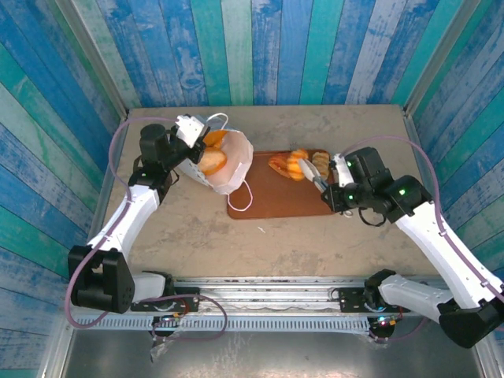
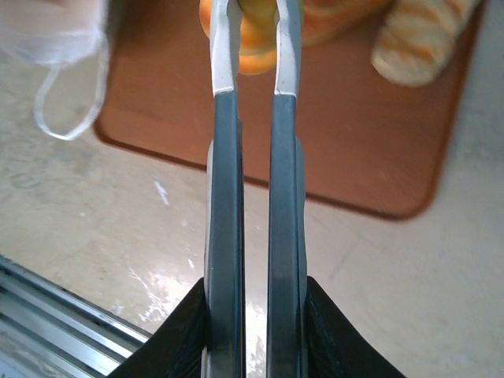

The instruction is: Take the fake bread out of the paper bag

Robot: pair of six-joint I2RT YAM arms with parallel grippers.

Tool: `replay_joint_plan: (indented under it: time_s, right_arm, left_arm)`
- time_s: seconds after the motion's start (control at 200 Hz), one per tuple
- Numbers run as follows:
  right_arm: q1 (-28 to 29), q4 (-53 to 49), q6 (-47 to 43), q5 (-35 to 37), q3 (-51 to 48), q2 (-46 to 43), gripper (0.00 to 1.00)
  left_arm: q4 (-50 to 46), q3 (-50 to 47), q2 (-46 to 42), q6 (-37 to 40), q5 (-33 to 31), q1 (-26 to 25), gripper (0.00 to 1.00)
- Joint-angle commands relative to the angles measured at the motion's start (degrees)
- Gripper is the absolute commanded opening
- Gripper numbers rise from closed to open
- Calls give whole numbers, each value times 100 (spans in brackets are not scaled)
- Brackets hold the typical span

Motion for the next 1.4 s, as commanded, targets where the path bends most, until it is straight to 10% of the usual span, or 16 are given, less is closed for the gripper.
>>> replay_joint_plan:
  time_s: [0.0, 0.917, 1.392]
  right_arm:
    - [-378, -116, 115, -284, -360, -240, 20]
    - [-1395, -546, -80, -325, -870, 513, 22]
    - [-1403, -486, -31, -178, -672, 729, 39]
  left_arm:
    - [206, -19, -44, 12, -12, -6, 0]
    - [182, -51, -246, 39, -51, -6, 0]
    - [155, -48, -244, 69, -57, -1, 0]
